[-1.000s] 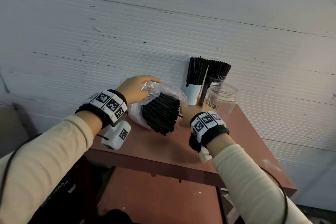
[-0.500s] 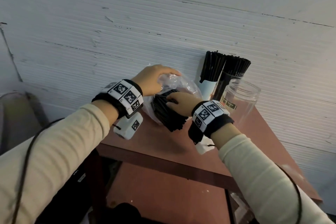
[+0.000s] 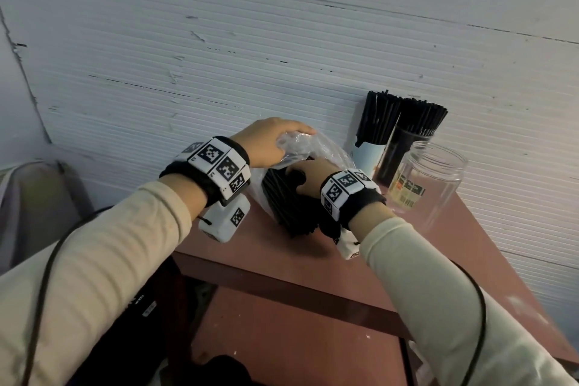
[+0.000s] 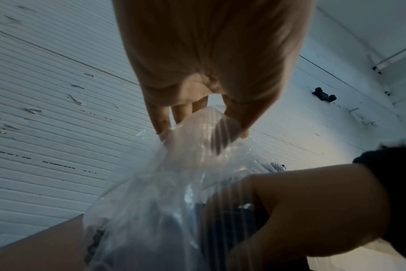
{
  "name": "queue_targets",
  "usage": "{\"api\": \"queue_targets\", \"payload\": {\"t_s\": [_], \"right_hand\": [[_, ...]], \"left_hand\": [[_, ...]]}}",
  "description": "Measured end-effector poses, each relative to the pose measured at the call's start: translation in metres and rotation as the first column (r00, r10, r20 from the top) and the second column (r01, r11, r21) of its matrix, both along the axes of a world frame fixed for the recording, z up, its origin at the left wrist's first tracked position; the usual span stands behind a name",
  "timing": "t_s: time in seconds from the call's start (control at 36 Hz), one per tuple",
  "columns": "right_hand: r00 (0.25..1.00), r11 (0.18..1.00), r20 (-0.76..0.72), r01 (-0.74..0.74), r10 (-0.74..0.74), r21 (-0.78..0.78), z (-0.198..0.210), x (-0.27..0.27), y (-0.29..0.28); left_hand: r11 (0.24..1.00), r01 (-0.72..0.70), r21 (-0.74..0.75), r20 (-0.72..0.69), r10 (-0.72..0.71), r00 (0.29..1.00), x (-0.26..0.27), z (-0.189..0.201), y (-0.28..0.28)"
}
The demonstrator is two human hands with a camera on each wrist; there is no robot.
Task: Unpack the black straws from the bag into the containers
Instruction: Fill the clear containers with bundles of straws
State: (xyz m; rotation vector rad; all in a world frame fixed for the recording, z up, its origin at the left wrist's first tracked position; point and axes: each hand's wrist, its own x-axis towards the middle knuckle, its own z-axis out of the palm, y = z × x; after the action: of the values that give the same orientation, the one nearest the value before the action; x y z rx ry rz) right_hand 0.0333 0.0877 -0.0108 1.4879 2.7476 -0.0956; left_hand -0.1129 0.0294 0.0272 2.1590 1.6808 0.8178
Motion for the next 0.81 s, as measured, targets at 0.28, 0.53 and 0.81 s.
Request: {"api": "queue_targets", "payload": {"t_s": [0.28, 0.53, 0.81], "right_hand": [[0.997, 0.997, -0.076, 0.022, -0.016, 0.068, 0.007, 0.003, -0.016], [0.983, 0.999, -0.183, 0.016, -0.007, 0.048, 0.011, 0.018, -0.025], [0.942, 0.998, -0.334, -0.049, 0.034, -0.038, 0.026, 0.080, -0.055]], "left_hand": [[0.999, -0.030, 0.045, 0.047, 0.028, 0.999, 0.005, -0.001, 0.004], [0.991, -0.119, 0.060, 0.044, 0.116, 0.992, 0.015, -0.006, 0.010], [0.954, -0.034, 0.298, 0.003, 0.035, 0.999, 0.020, -0.022, -0.007]]}}
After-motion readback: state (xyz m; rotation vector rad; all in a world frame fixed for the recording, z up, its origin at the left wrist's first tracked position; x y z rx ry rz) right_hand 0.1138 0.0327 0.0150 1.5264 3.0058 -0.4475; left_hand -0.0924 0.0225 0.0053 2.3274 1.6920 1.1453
